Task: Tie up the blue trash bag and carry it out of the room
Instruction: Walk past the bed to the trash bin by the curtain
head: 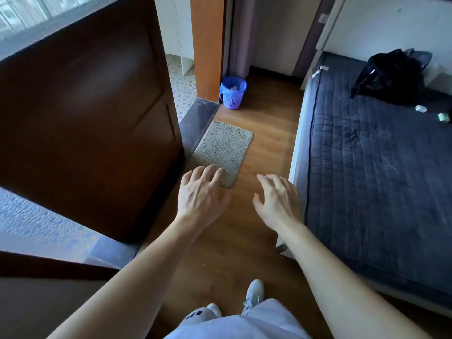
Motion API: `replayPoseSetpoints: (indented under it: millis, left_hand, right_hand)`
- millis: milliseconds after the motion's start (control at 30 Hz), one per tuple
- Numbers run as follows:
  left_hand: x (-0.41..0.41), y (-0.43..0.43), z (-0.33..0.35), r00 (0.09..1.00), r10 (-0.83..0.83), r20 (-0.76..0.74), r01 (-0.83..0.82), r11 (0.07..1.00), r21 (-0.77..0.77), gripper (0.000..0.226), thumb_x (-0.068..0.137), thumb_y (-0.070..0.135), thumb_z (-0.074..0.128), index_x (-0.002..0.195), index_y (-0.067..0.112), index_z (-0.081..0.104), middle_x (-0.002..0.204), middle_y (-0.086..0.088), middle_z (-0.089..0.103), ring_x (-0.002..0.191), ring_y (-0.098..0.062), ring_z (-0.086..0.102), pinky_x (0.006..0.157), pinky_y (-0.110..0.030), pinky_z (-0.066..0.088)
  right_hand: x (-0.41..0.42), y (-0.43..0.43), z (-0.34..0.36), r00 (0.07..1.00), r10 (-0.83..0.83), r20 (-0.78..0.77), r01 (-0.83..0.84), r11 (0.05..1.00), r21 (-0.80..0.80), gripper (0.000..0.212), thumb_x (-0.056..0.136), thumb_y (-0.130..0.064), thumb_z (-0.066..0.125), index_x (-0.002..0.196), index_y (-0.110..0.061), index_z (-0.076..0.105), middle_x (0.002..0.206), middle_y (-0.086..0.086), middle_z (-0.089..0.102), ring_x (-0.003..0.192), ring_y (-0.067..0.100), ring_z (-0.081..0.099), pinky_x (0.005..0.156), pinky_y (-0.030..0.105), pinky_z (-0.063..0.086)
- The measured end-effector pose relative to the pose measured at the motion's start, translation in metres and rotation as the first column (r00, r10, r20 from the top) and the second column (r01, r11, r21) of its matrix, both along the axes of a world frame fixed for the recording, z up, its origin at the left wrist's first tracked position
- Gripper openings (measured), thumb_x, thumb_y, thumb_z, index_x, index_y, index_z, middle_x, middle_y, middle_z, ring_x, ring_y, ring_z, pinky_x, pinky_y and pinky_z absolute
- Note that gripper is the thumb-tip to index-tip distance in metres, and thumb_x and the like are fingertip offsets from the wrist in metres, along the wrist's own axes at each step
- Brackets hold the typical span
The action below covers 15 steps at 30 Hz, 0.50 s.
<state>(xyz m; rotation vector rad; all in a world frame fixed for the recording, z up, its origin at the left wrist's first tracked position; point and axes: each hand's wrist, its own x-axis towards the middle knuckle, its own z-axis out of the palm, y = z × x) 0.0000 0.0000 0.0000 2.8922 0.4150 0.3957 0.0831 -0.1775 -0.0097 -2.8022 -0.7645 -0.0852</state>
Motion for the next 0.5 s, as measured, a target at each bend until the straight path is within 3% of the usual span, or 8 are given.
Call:
replayPoseSetpoints:
  millis: [500]
  left_hand:
    - [0.12, 0.035, -0.008, 0.999, -0.016, -0.036, 0.018, 0.999, 0.051, 0.054, 0.082, 0.055, 0.05, 0.124, 0.023, 0.058, 0.129, 0.002, 0.062, 0.118, -0.026, 0.057, 0.099, -0.045, 0.042]
  right_hand:
    - [0.117, 0.025, -0.007, 1.0, 0.016, -0.024, -0.016, 1.0, 0.011, 0.051, 0.085, -0.033, 0.059, 0.134, -0.022, 0.056, 0.126, 0.004, 0.064, 0.114, 0.028, 0.06, 0.097, 0.049, 0.049]
